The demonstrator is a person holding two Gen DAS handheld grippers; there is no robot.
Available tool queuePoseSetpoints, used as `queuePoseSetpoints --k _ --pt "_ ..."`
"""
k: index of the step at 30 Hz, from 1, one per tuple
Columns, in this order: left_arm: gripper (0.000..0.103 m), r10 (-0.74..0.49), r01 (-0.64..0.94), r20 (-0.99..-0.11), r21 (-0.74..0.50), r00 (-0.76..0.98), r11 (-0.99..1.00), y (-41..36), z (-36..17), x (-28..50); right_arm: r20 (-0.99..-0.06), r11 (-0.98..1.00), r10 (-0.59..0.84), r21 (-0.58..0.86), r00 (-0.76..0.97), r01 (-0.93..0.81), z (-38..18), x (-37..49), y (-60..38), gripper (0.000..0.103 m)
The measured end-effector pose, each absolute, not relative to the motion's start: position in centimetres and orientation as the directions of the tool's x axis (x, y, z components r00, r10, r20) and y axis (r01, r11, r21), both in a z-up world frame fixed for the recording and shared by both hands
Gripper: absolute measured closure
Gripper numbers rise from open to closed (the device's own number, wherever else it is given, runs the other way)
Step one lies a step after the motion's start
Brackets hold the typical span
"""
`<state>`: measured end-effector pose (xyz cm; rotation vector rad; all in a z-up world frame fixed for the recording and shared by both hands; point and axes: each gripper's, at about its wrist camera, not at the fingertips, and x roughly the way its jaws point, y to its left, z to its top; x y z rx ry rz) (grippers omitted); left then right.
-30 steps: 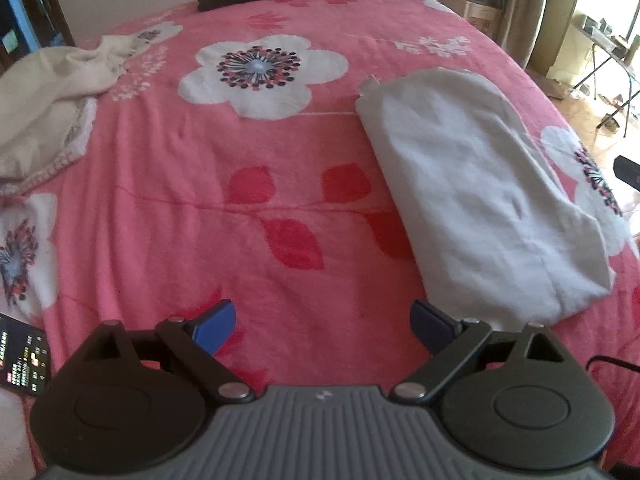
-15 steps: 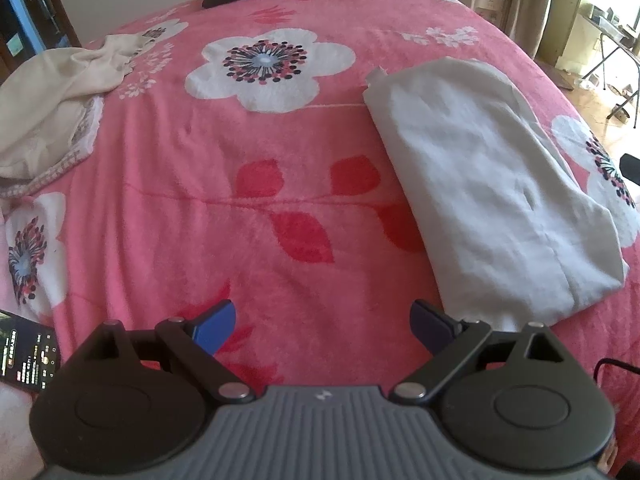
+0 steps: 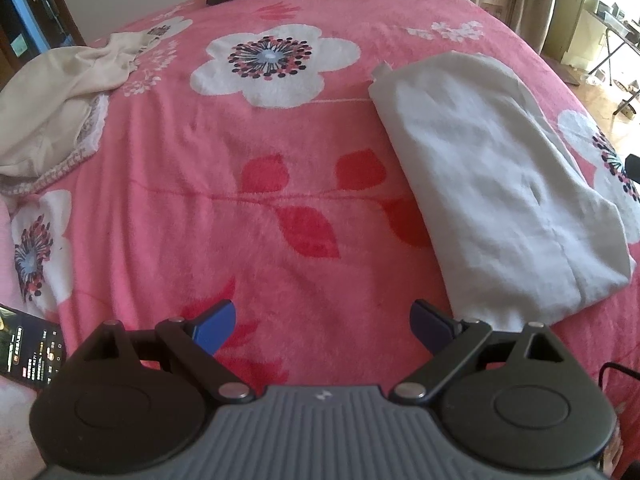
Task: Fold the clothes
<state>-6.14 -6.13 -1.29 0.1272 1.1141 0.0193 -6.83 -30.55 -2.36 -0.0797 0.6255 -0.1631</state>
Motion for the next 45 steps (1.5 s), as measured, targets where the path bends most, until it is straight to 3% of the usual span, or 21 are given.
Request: queuePoseSetpoints --k 45 --pt "0.008 0.124 0.018 -0.895 0.146 0.429 0.989 -5.8 -1.7 -6.1 -0.596 0.983 -0.160 -0.171 0.787 0.070 -2.6 -7.1 -28.8 0.001"
